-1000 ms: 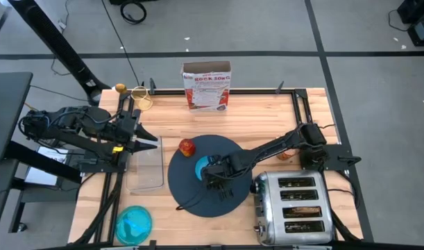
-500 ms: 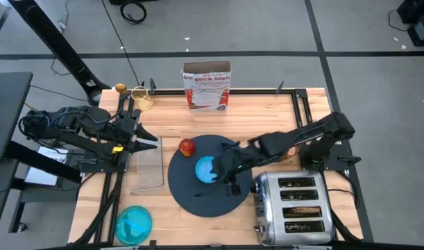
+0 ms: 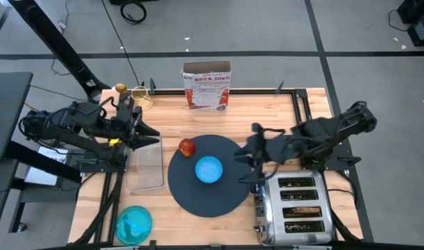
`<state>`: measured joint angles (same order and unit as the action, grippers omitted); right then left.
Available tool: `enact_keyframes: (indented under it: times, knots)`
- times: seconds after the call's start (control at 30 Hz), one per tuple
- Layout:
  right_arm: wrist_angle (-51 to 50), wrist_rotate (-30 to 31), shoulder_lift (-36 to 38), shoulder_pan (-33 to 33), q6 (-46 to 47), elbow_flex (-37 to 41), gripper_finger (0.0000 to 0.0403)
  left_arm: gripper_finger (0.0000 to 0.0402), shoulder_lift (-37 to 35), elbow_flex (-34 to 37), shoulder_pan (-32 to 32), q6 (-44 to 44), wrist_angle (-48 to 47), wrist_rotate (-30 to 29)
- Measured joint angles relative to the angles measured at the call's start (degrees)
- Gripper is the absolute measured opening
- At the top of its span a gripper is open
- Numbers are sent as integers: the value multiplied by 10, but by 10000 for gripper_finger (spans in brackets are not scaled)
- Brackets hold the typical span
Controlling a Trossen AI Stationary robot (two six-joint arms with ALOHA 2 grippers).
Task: Arrange a breakfast setting
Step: Pour the cereal into the bowl
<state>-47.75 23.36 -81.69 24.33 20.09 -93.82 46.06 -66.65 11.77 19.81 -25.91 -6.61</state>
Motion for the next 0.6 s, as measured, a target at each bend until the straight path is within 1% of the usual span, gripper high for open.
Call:
enact_keyframes:
  times: [0.1, 0.23, 0.33, 0.47, 0.53, 0.6]
  knots:
    - [-18, 50, 22, 5, 29, 0, 83, 114, 7, 0, -14, -30, 11, -10]
    - [-16, 55, 44, -14, 18, 0, 105, 116, 28, 0, -56, -45, 26, -58]
    - [-14, 55, 59, -36, 12, 0, 135, 127, 50, 0, -112, -66, 28, -54]
    - [-14, 56, 66, -69, -2, 0, 182, 158, 84, -2, -218, -100, 58, -11]
    - [-16, 56, 67, -84, -3, 0, 206, 174, 108, -18, -286, -117, 58, 38]
    - [-17, 56, 67, -96, -3, 0, 227, 189, 142, -45, -353, -132, 58, 103]
